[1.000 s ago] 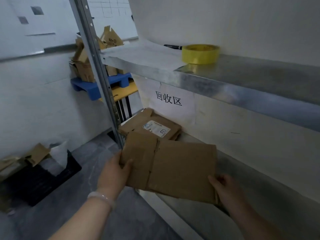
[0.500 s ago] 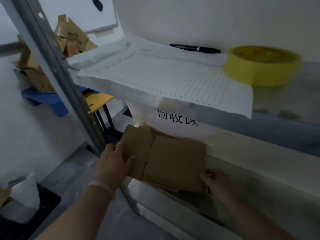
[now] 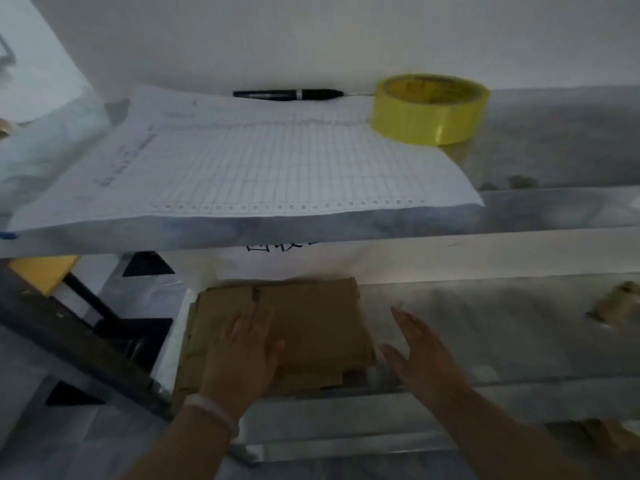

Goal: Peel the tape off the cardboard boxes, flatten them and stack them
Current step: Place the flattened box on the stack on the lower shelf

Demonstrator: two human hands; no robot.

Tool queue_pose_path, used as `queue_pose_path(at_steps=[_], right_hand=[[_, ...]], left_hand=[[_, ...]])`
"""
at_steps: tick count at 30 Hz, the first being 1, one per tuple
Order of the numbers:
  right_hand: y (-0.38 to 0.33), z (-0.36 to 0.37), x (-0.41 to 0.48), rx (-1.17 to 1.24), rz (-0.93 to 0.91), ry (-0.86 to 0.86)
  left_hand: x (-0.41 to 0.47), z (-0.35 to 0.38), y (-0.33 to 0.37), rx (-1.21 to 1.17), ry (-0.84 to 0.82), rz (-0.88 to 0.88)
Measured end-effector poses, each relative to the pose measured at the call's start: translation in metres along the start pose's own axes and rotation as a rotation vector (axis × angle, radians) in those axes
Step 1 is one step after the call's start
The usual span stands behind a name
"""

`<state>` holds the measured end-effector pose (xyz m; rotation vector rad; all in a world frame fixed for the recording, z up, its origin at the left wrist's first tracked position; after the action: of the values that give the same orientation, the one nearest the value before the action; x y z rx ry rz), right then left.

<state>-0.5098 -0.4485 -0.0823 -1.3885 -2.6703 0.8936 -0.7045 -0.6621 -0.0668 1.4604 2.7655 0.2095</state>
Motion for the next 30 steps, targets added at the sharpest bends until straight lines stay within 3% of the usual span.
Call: queue_pose_path(at_steps=[5,13,21,30], right_hand=[[0.052,-0.075,-0.038,-0.168,-0.055,0.316],[0.224,-0.192,-0.104,-0.259,0.087,0.471],[0.416,-0.324,-0.184,-0.300,0.288,0.574],[0.555,-0.422,-0.223,-0.260,0.450,0.678]], left_hand=[[0.026,-0.029,0.152,-0.157,0.118,0.355],[0.047,-0.035,0.419,-0.137,0.186,0.774],[0.030,-0.043,0.679,-0.205,0.282,0.990],[0.033,-0.036,0.869,-0.259,0.259,1.152]])
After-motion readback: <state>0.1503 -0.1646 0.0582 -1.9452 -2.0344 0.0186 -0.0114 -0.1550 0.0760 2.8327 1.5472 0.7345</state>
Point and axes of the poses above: each hand's wrist, its own x-axis towards the middle knuckle, its own z-axis out of the palm, y = z × x, the point moved 10 cm from there along x, towards the middle knuckle, and after that the axes turned 12 degrees about z, right-handed, at the moved point
